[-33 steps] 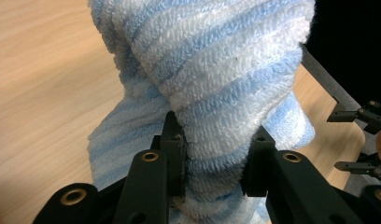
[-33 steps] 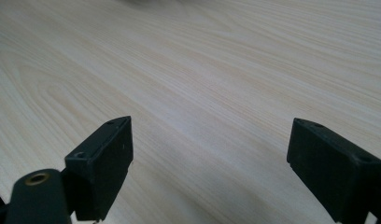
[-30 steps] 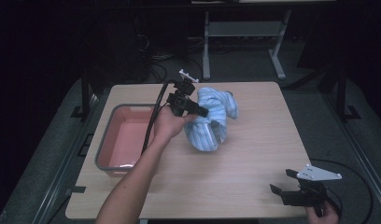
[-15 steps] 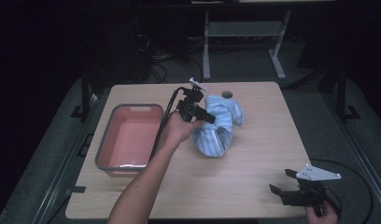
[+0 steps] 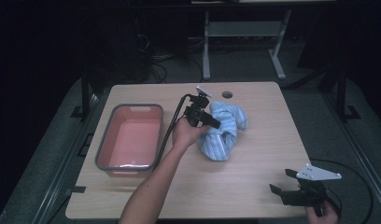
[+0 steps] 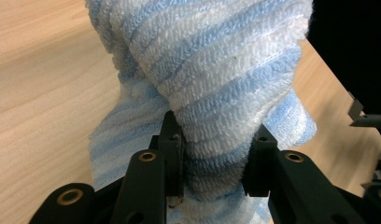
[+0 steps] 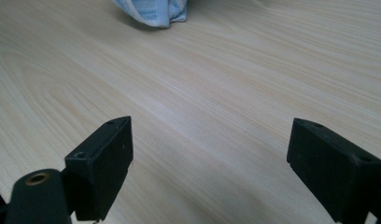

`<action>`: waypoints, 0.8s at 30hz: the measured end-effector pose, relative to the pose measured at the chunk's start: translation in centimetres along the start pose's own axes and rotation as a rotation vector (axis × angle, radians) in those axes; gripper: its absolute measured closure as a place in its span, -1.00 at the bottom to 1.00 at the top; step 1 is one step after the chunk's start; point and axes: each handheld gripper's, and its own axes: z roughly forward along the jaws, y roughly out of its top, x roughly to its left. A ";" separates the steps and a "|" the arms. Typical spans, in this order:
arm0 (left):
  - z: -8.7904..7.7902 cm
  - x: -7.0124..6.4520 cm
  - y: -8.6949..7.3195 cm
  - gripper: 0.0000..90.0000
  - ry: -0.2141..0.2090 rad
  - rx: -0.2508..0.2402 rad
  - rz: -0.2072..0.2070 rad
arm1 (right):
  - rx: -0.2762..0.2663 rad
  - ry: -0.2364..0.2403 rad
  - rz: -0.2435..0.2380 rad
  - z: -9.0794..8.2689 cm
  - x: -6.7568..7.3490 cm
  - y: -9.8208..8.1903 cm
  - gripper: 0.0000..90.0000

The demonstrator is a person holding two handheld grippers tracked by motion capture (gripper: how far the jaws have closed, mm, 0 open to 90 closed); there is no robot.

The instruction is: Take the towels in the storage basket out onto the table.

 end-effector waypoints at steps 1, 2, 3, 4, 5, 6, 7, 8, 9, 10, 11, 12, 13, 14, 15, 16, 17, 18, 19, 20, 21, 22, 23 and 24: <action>0.1 0.1 -0.1 0.47 0.000 0.005 0.000 | -0.001 0.000 -0.001 0.0 0.0 0.0 -0.69; 0.3 0.3 -0.1 0.47 0.005 0.012 0.006 | -0.001 0.000 0.000 0.0 0.0 0.0 -0.69; 0.5 0.3 -0.2 0.47 0.005 0.012 0.001 | -0.003 0.000 0.004 0.0 0.0 0.0 -0.69; 0.8 0.4 -0.4 0.47 0.002 0.010 -0.007 | -0.004 0.001 0.005 0.0 0.0 0.0 -0.69; 1.1 0.4 -0.5 0.47 0.001 0.009 -0.010 | -0.002 0.000 0.003 0.0 0.0 0.0 -0.69; 1.4 0.4 -0.6 0.47 0.003 0.008 -0.019 | -0.001 -0.001 0.004 0.0 0.1 0.0 -0.69; 1.6 0.5 -0.7 0.46 0.000 0.012 -0.020 | 0.003 0.000 0.003 0.0 0.1 0.0 -0.69; 1.8 0.5 -0.7 0.46 -0.005 0.011 -0.024 | 0.005 0.001 0.005 0.0 0.1 0.0 -0.69; 2.0 0.4 -0.8 0.46 -0.007 0.008 -0.028 | 0.003 0.003 0.001 0.1 0.2 0.0 -0.69; 2.2 0.4 -0.8 0.46 -0.007 0.013 -0.025 | 0.004 0.002 -0.001 0.1 0.2 0.1 -0.69; 2.2 0.4 -0.8 0.46 -0.007 0.013 -0.025 | 0.004 0.002 -0.001 0.1 0.2 0.1 -0.69; 2.7 0.2 -0.9 0.46 -0.008 0.014 -0.023 | 0.001 0.002 -0.001 0.1 0.2 0.1 -0.69; 2.9 0.1 -0.9 0.46 -0.008 0.017 -0.016 | 0.001 0.002 -0.002 0.1 0.2 0.1 -0.69; 3.1 0.1 -0.9 0.46 -0.006 0.021 -0.015 | 0.002 0.000 -0.001 0.0 0.2 0.0 -0.69; 3.1 0.1 -0.9 0.45 -0.006 0.021 -0.015 | 0.003 -0.001 0.000 0.0 0.2 0.0 -0.69; 3.5 0.0 -1.0 0.44 0.004 0.027 -0.011 | 0.004 0.000 0.002 0.0 0.2 0.0 -0.69; 3.6 0.0 -1.1 0.43 0.007 0.032 -0.005 | 0.003 0.000 0.004 0.0 0.2 0.0 -0.69; 3.8 0.0 -1.2 0.43 0.003 0.030 -0.011 | 0.000 -0.001 0.001 -0.1 0.2 0.0 -0.69; 3.8 0.0 -1.2 0.43 0.003 0.030 -0.011 | 0.000 -0.002 -0.002 -0.1 0.1 0.0 -0.69; 4.2 0.0 -1.3 0.42 -0.002 0.029 -0.018 | 0.000 -0.001 -0.001 -0.1 0.1 0.0 -0.69; 4.3 0.0 -1.4 0.41 -0.002 0.034 -0.017 | 0.003 0.000 0.002 -0.1 0.2 0.0 -0.69; 4.4 -0.1 -1.4 0.41 -0.001 0.035 -0.015 | 0.004 0.000 0.002 -0.1 0.2 0.0 -0.69; 4.5 -0.1 -1.4 0.41 0.000 0.035 -0.009 | 0.006 -0.001 0.001 0.0 0.2 0.0 -0.69; 4.6 -0.1 -1.4 0.40 -0.001 0.034 -0.007 | 0.006 -0.001 -0.001 0.0 0.1 0.0 -0.69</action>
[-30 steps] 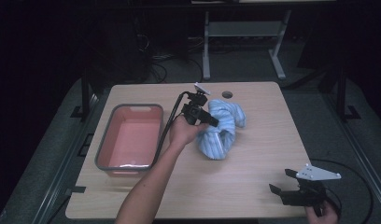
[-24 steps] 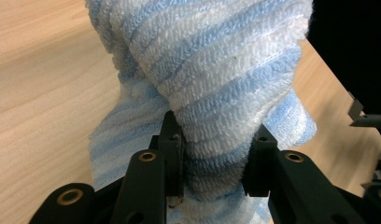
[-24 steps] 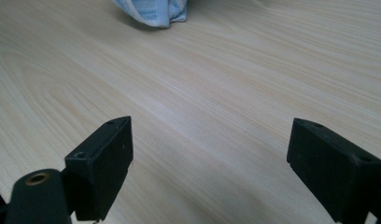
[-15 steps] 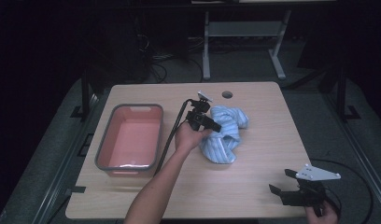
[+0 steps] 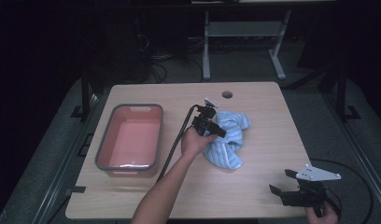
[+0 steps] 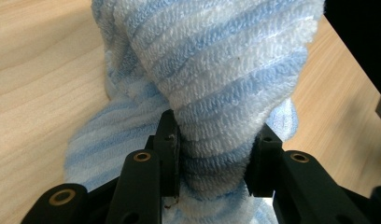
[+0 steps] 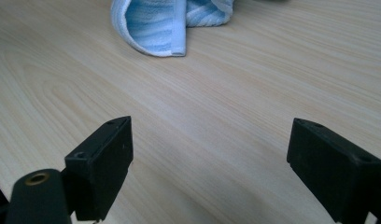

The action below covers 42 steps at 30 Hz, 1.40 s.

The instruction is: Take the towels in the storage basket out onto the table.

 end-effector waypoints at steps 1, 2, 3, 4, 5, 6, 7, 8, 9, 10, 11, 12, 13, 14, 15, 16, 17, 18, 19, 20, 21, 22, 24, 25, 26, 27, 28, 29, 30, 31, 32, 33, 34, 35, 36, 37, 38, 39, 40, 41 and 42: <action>0.1 0.0 0.0 0.40 -0.002 0.001 -0.005 | -0.002 0.000 -0.002 0.0 -0.1 0.0 -0.69; 0.1 0.0 0.0 0.40 -0.002 0.001 -0.005 | -0.002 0.000 -0.002 0.0 -0.1 0.0 -0.69; 0.2 0.0 0.0 0.40 -0.004 0.000 -0.006 | -0.002 -0.002 -0.003 0.0 -0.1 0.0 -0.69; 0.2 0.0 0.0 0.40 -0.003 0.002 -0.004 | -0.001 -0.004 -0.004 0.0 -0.1 0.0 -0.69; 0.2 0.0 0.0 0.40 -0.003 0.003 -0.004 | 0.001 -0.005 0.001 0.0 -0.1 0.0 -0.69; 0.3 0.1 0.0 0.40 -0.003 0.004 -0.003 | 0.007 -0.007 0.006 0.0 -0.1 0.0 -0.69; 0.3 0.0 -0.1 0.39 -0.003 0.003 -0.005 | 0.007 -0.011 0.007 0.0 -0.2 0.0 -0.69; 0.4 0.0 -0.1 0.39 -0.001 0.002 -0.005 | 0.006 -0.015 0.013 0.0 -0.2 -0.1 -0.69; 0.4 0.0 -0.1 0.38 -0.001 0.002 -0.005 | 0.003 -0.018 0.017 0.0 -0.2 -0.1 -0.69; 0.6 0.0 -0.1 0.37 0.003 0.009 0.001 | 0.003 -0.018 0.020 -0.1 -0.3 -0.1 -0.69; 0.7 0.0 -0.1 0.35 0.006 0.008 0.002 | 0.002 -0.017 0.023 -0.1 -0.4 -0.1 -0.69; 0.8 -0.1 -0.1 0.33 0.008 0.006 0.002 | 0.001 -0.019 0.023 -0.1 -0.4 -0.1 -0.69; 0.7 -0.1 -0.1 0.30 0.013 0.002 0.002 | 0.000 -0.021 0.025 -0.2 -0.4 -0.1 -0.69; 0.7 -0.3 -0.1 0.26 0.017 -0.005 0.005 | -0.001 -0.022 0.024 -0.2 -0.4 -0.1 -0.69; 0.6 -0.4 -0.1 0.23 0.025 -0.004 0.019 | 0.001 -0.020 0.023 -0.1 -0.4 -0.2 -0.69; 0.5 -0.6 -0.1 0.23 0.038 -0.007 0.025 | 0.003 -0.017 0.020 -0.1 -0.4 -0.2 -0.69; 0.4 -0.7 -0.1 0.21 0.047 -0.004 0.032 | 0.003 -0.017 0.021 -0.1 -0.4 -0.1 -0.69; 0.3 -0.9 -0.1 0.17 0.048 -0.009 0.031 | 0.003 -0.016 0.019 -0.1 -0.3 -0.1 -0.69; 0.2 -1.0 -0.1 0.14 0.052 -0.009 0.036 | 0.002 -0.012 0.019 -0.1 -0.3 -0.1 -0.69; 0.1 -1.0 -0.1 0.12 0.058 -0.013 0.040 | 0.004 -0.010 0.018 0.0 -0.3 -0.1 -0.69; 0.0 -1.0 -0.1 0.12 0.058 -0.014 0.043 | 0.004 -0.010 0.013 0.1 -0.2 0.0 -0.69; -0.1 -1.0 -0.1 0.11 0.058 -0.017 0.040 | 0.005 -0.011 0.010 0.1 -0.2 0.0 -0.69; -0.2 -0.9 -0.1 0.12 0.060 -0.020 0.044 | 0.006 -0.008 0.012 0.1 -0.1 0.0 -0.69; -0.3 -0.9 -0.1 0.13 0.058 -0.019 0.043 | 0.005 -0.008 0.011 0.1 -0.1 0.0 -0.69; -0.3 -0.8 -0.1 0.13 0.054 -0.019 0.040 | 0.005 -0.005 0.011 0.2 -0.2 0.0 -0.69; -0.3 -0.8 -0.1 0.12 0.055 -0.020 0.041 | 0.006 -0.001 0.009 0.2 -0.2 0.0 -0.69; -0.4 -0.8 -0.1 0.10 0.055 -0.023 0.042 | 0.009 -0.003 0.012 0.2 -0.2 0.0 -0.69; -0.4 -0.8 -0.1 0.08 0.055 -0.023 0.042 | 0.009 -0.003 0.012 0.2 -0.2 0.0 -0.69; -0.5 -0.9 -0.1 0.06 0.050 -0.028 0.040 | 0.007 -0.004 0.010 0.2 -0.3 0.0 -0.69; -0.5 -1.0 -0.1 0.05 0.047 -0.033 0.038 | 0.005 -0.003 0.010 0.2 -0.3 0.0 -0.69; -0.6 -1.1 -0.1 0.04 0.046 -0.041 0.035 | 0.006 -0.003 0.010 0.2 -0.3 0.0 -0.69; -0.7 -1.1 -0.1 0.01 0.043 -0.042 0.041 | 0.007 -0.003 0.010 0.2 -0.3 0.0 -0.69; -0.8 -1.2 -0.1 -0.02 0.044 -0.036 0.046 | 0.006 -0.002 0.013 0.2 -0.3 0.0 -0.69; -0.9 -1.2 -0.1 -0.06 0.044 -0.037 0.048 | 0.006 -0.001 0.015 0.3 -0.2 0.0 -0.69; -1.0 -1.2 -0.1 -0.10 0.042 -0.041 0.043 | 0.004 0.000 0.013 0.3 -0.3 -0.1 -0.69; -1.0 -1.2 -0.1 -0.13 0.042 -0.041 0.043 | 0.004 0.001 0.017 0.3 -0.3 -0.1 -0.69; -1.1 -1.3 -0.1 -0.14 0.038 -0.038 0.038 | 0.005 0.001 0.015 0.3 -0.2 -0.1 -0.69; -1.1 -1.3 -0.1 -0.16 0.037 -0.040 0.036 | 0.007 0.001 0.015 0.3 -0.2 0.0 -0.69; -1.3 -1.3 -0.2 -0.17 0.036 -0.045 0.040 | 0.007 0.001 0.018 0.3 -0.1 0.0 -0.69; -1.4 -1.4 -0.2 -0.18 0.035 -0.045 0.043 | 0.006 0.001 0.016 0.4 -0.1 0.0 -0.69; -1.5 -1.5 -0.2 -0.20 0.036 -0.046 0.045 | 0.007 0.002 0.015 0.4 -0.1 0.0 -0.69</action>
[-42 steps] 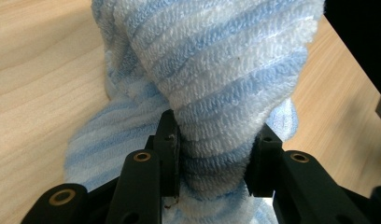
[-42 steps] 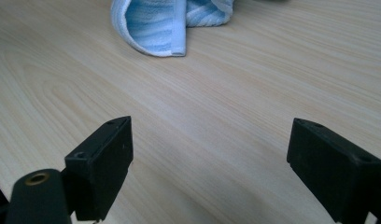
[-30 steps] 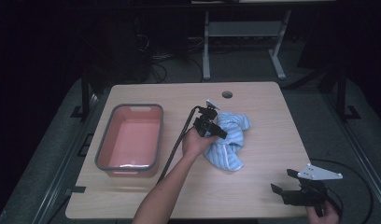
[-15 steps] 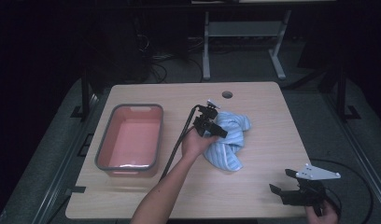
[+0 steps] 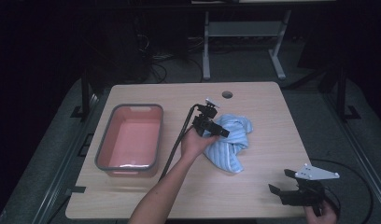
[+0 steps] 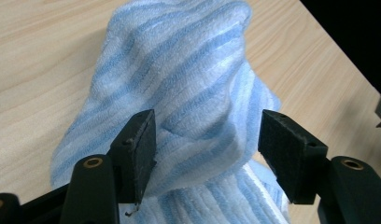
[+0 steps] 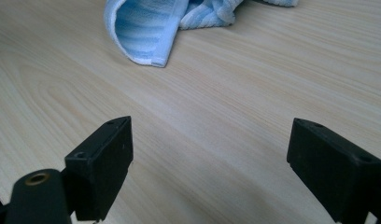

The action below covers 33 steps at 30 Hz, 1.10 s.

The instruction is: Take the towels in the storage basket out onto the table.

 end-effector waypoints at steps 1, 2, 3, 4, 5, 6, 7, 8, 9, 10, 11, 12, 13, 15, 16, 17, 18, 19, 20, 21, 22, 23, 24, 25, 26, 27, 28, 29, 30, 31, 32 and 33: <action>-0.2 -0.1 0.0 -0.21 0.003 -0.002 0.003 | 0.000 -0.001 0.000 0.0 0.0 0.0 -0.69; -0.3 -0.1 0.0 -0.22 0.007 -0.002 0.008 | 0.000 -0.003 0.002 0.0 0.0 0.0 -0.69; -0.5 -0.1 -0.1 -0.22 0.008 -0.001 0.013 | 0.000 -0.003 0.003 0.0 0.0 0.0 -0.69; -0.7 -0.1 -0.1 -0.23 0.007 0.001 0.014 | -0.001 -0.003 0.004 0.0 0.0 0.0 -0.69; -0.9 0.0 -0.1 -0.24 0.011 -0.003 0.020 | -0.001 -0.004 0.001 0.0 -0.1 0.0 -0.69; -1.0 0.0 -0.1 -0.26 0.011 -0.014 0.008 | 0.000 -0.005 0.000 0.0 -0.1 0.0 -0.69; -1.2 0.0 -0.2 -0.27 0.010 -0.011 0.012 | 0.000 -0.005 0.001 0.0 -0.1 0.0 -0.69; -1.3 0.1 -0.2 -0.28 0.017 -0.012 0.014 | 0.000 -0.005 0.000 0.0 -0.1 0.0 -0.69; -1.3 0.1 -0.2 -0.30 0.017 -0.012 0.014 | 0.000 -0.005 0.000 0.0 -0.1 0.0 -0.69; -1.6 0.3 -0.4 -0.34 0.014 -0.014 0.013 | 0.001 -0.005 -0.001 0.1 -0.1 0.0 -0.69; -1.8 0.3 -0.5 -0.34 0.013 -0.018 0.010 | 0.001 -0.005 -0.001 0.1 -0.1 0.0 -0.69; -1.8 0.3 -0.5 -0.34 0.013 -0.018 0.010 | 0.001 -0.005 -0.001 0.1 -0.1 0.0 -0.69; -2.0 0.5 -0.7 -0.34 0.008 -0.022 0.004 | 0.001 -0.006 0.001 0.1 -0.1 0.0 -0.69; -2.3 0.6 -0.9 -0.35 0.000 -0.031 0.001 | 0.004 -0.007 0.004 0.1 -0.1 -0.1 -0.69; -2.4 0.7 -1.1 -0.35 0.008 -0.029 0.002 | 0.005 -0.008 0.003 0.1 -0.1 -0.1 -0.69; -2.6 0.7 -1.1 -0.36 0.008 -0.029 0.001 | 0.004 -0.007 0.002 0.1 -0.1 -0.1 -0.69; -2.8 0.8 -1.4 -0.36 0.010 -0.032 0.001 | 0.004 -0.006 0.002 0.1 -0.1 -0.1 -0.69; -2.8 0.8 -1.4 -0.35 0.010 -0.032 0.001 | 0.004 -0.006 0.002 0.1 -0.1 -0.1 -0.69; -3.0 1.0 -1.7 -0.35 0.005 -0.037 -0.002 | 0.005 -0.006 -0.001 0.1 -0.1 -0.1 -0.69; -3.0 1.0 -1.7 -0.35 0.005 -0.037 -0.002 | 0.005 -0.006 -0.001 0.1 -0.1 -0.1 -0.69; -3.1 1.1 -1.9 -0.35 0.005 -0.036 -0.005 | 0.006 -0.006 0.000 0.1 -0.1 -0.1 -0.69; -3.1 1.2 -2.1 -0.35 0.011 -0.039 -0.004 | 0.005 -0.007 -0.002 0.1 -0.1 -0.1 -0.69; -3.3 1.3 -2.3 -0.36 0.013 -0.036 0.001 | 0.004 -0.008 -0.003 0.1 -0.1 -0.1 -0.69; -3.3 1.3 -2.4 -0.37 0.010 -0.045 -0.010 | 0.006 -0.008 -0.005 0.1 -0.1 -0.1 -0.69; -3.3 1.3 -2.5 -0.36 0.011 -0.040 -0.008 | 0.006 -0.008 -0.006 0.1 -0.1 -0.1 -0.69; -3.4 1.3 -2.7 -0.37 0.014 -0.040 -0.002 | 0.006 -0.008 -0.006 0.1 -0.1 -0.1 -0.69; -3.5 1.2 -2.8 -0.38 0.016 -0.040 -0.002 | 0.006 -0.008 -0.007 0.1 -0.1 -0.1 -0.69; -3.5 1.2 -3.0 -0.38 0.014 -0.042 -0.002 | 0.007 -0.008 -0.007 0.1 -0.1 -0.1 -0.69; -3.6 1.2 -3.2 -0.38 0.012 -0.039 0.005 | 0.007 -0.008 -0.008 0.1 -0.1 -0.1 -0.69; -3.6 1.1 -3.3 -0.38 0.012 -0.045 -0.001 | 0.008 -0.008 -0.008 0.1 -0.1 -0.1 -0.69; -3.6 1.1 -3.6 -0.38 0.016 -0.037 0.004 | 0.010 -0.008 -0.008 0.1 -0.1 -0.1 -0.69; -3.6 1.1 -3.6 -0.38 0.016 -0.037 0.004 | 0.010 -0.008 -0.008 0.1 -0.1 -0.1 -0.69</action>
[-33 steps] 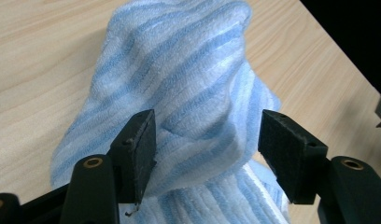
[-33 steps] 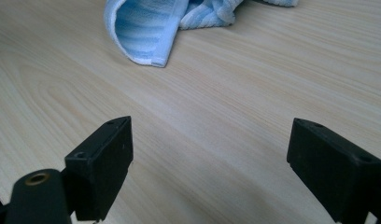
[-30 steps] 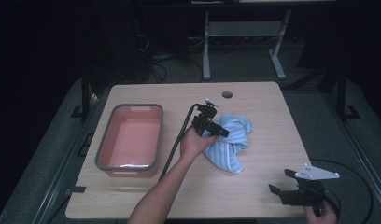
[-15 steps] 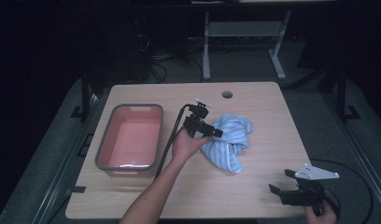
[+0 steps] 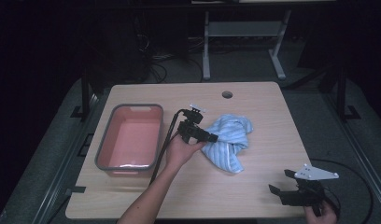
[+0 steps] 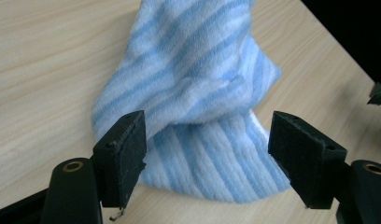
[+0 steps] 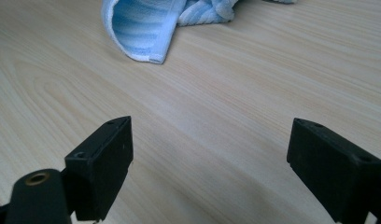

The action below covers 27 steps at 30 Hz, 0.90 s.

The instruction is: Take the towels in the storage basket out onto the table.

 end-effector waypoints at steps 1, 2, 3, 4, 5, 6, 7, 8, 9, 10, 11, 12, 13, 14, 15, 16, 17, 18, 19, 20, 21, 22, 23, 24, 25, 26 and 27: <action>-0.1 -0.1 -0.2 -0.38 -0.006 -0.003 0.001 | 0.001 0.000 0.000 0.0 0.0 0.0 -0.69; -0.1 -0.1 -0.3 -0.38 -0.008 -0.004 0.000 | 0.001 0.000 0.001 0.0 0.0 0.0 -0.69; -0.1 -0.2 -0.5 -0.38 -0.007 -0.004 0.005 | 0.000 0.000 0.000 -0.1 0.0 0.0 -0.69; -0.2 -0.3 -0.6 -0.38 -0.004 -0.003 0.007 | 0.000 0.000 0.000 -0.1 0.0 0.0 -0.69; -0.3 -0.4 -0.8 -0.38 -0.010 -0.005 0.008 | -0.002 0.000 -0.003 -0.1 0.0 0.0 -0.69; -0.4 -0.4 -0.9 -0.38 -0.010 -0.008 0.005 | -0.001 0.000 -0.003 -0.1 0.0 0.0 -0.69; -0.6 -0.4 -1.0 -0.38 -0.009 -0.005 0.014 | 0.000 0.001 0.001 0.0 0.0 -0.1 -0.69; -0.7 -0.4 -1.1 -0.38 -0.010 -0.008 0.011 | 0.000 0.001 0.001 0.0 0.0 -0.1 -0.69; -0.9 -0.4 -1.2 -0.38 -0.013 0.000 0.023 | 0.003 0.000 -0.001 0.0 0.1 0.0 -0.69; -0.9 -0.5 -1.3 -0.38 -0.012 -0.013 0.009 | 0.003 0.000 -0.001 0.0 0.1 0.0 -0.69; -1.1 -0.4 -1.7 -0.38 -0.018 -0.007 0.019 | 0.004 0.001 -0.003 0.0 0.1 -0.1 -0.69; -1.1 -0.4 -1.7 -0.38 -0.018 -0.007 0.019 | 0.004 0.001 -0.003 0.0 0.1 -0.1 -0.69; -1.1 -0.4 -1.9 -0.38 -0.014 -0.012 0.015 | 0.005 0.002 -0.002 0.1 0.1 -0.1 -0.69; -1.2 -0.4 -2.1 -0.38 -0.005 -0.007 0.026 | 0.007 0.002 -0.003 0.1 0.1 -0.1 -0.69; -1.2 -0.4 -2.3 -0.38 -0.001 -0.010 0.027 | 0.008 0.002 -0.005 0.1 0.1 0.0 -0.69; -1.2 -0.4 -2.5 -0.38 -0.004 -0.014 0.018 | 0.006 0.004 -0.008 0.2 0.1 0.0 -0.69; -1.3 -0.3 -2.7 -0.38 -0.007 -0.006 0.020 | 0.010 0.005 -0.006 0.2 0.1 0.0 -0.69; -1.3 -0.3 -2.8 -0.38 -0.005 -0.003 0.024 | 0.010 0.005 -0.006 0.2 0.1 0.0 -0.69; -1.4 -0.2 -3.1 -0.38 -0.008 -0.005 0.024 | 0.013 0.005 -0.005 0.2 0.1 0.0 -0.69; -1.4 -0.2 -3.2 -0.38 -0.024 -0.011 0.013 | 0.014 0.005 -0.005 0.3 0.2 0.0 -0.69; -1.5 -0.1 -3.4 -0.38 -0.032 -0.015 0.009 | 0.015 0.004 -0.012 0.3 0.2 0.0 -0.69; -1.6 -0.1 -3.5 -0.38 -0.025 -0.013 0.017 | 0.015 0.004 -0.012 0.3 0.2 0.0 -0.69; -1.6 -0.3 -3.6 -0.38 -0.014 -0.018 0.019 | 0.015 0.005 -0.011 0.3 0.2 0.0 -0.69; -1.7 -0.3 -3.8 -0.38 -0.018 -0.017 0.021 | 0.015 0.005 -0.011 0.3 0.2 0.0 -0.69; -1.8 -0.2 -3.9 -0.38 -0.022 -0.014 0.022 | 0.014 0.006 -0.010 0.3 0.2 0.0 -0.69; -1.8 -0.3 -4.0 -0.38 -0.017 -0.017 0.024 | 0.014 0.006 -0.010 0.3 0.2 0.0 -0.69; -1.9 -0.2 -4.2 -0.38 -0.023 -0.017 0.022 | 0.016 0.005 -0.010 0.3 0.2 0.0 -0.69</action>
